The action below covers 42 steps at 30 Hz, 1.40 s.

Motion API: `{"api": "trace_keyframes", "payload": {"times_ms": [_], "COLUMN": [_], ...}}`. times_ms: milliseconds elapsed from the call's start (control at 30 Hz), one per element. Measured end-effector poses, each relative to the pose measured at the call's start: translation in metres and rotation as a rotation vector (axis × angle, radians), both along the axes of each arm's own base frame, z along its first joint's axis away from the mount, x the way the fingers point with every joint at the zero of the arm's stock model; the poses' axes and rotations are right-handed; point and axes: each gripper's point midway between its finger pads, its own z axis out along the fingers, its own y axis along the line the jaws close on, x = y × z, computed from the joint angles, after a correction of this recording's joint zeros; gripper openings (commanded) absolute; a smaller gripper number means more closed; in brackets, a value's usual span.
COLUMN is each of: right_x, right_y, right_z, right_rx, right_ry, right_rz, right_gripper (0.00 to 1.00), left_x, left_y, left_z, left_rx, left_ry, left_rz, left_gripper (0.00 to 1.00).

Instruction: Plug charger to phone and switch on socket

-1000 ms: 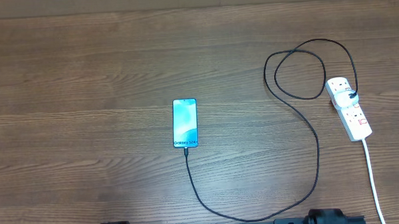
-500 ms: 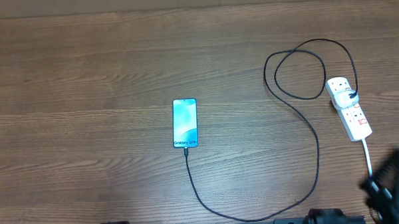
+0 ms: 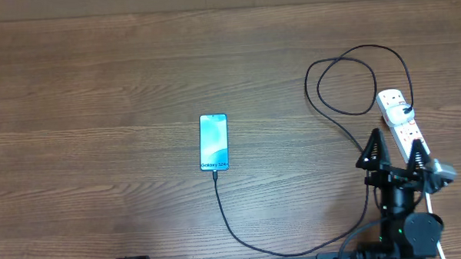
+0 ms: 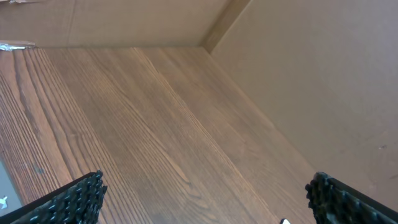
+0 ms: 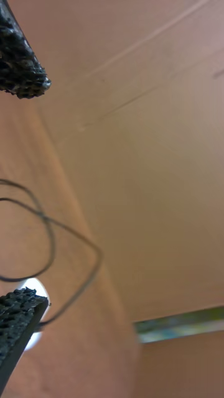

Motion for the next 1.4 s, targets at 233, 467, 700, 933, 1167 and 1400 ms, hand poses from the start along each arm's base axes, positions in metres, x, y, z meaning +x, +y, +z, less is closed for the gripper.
{"api": "trace_keyframes", "payload": {"times_ms": [233, 467, 700, 933, 1167, 1400], "right_x": [0.007, 0.011, 0.012, 0.012, 0.012, 0.012], "right_y": [0.000, -0.002, -0.003, -0.003, -0.003, -0.003], "right_z": [-0.028, -0.055, -0.064, -0.064, -0.064, -0.064], "right_rx": [0.052, 0.068, 0.069, 0.069, 0.069, 0.068], "right_ry": [0.044, 0.092, 0.115, 0.115, 0.114, 0.114], "right_rz": [0.001, -0.011, -0.015, -0.015, -0.015, -0.016], "right_gripper": [1.00, 1.00, 1.00, 1.00, 1.00, 1.00], "left_x": [0.000, 0.000, 0.000, 0.000, 0.000, 0.000], "left_y": [0.000, 0.000, 0.000, 0.000, 0.000, 0.000], "left_z": [0.000, 0.000, 0.000, 0.000, 0.000, 0.000], "left_rx": [0.000, 0.000, 0.000, 0.000, 0.000, 0.000], "left_ry": [0.000, 0.000, 0.000, 0.000, 0.000, 0.000], "left_rz": [0.000, 0.000, 0.000, 0.000, 0.000, 0.000], "left_gripper": [1.00, 1.00, 1.00, 1.00, 1.00, 1.00]}}
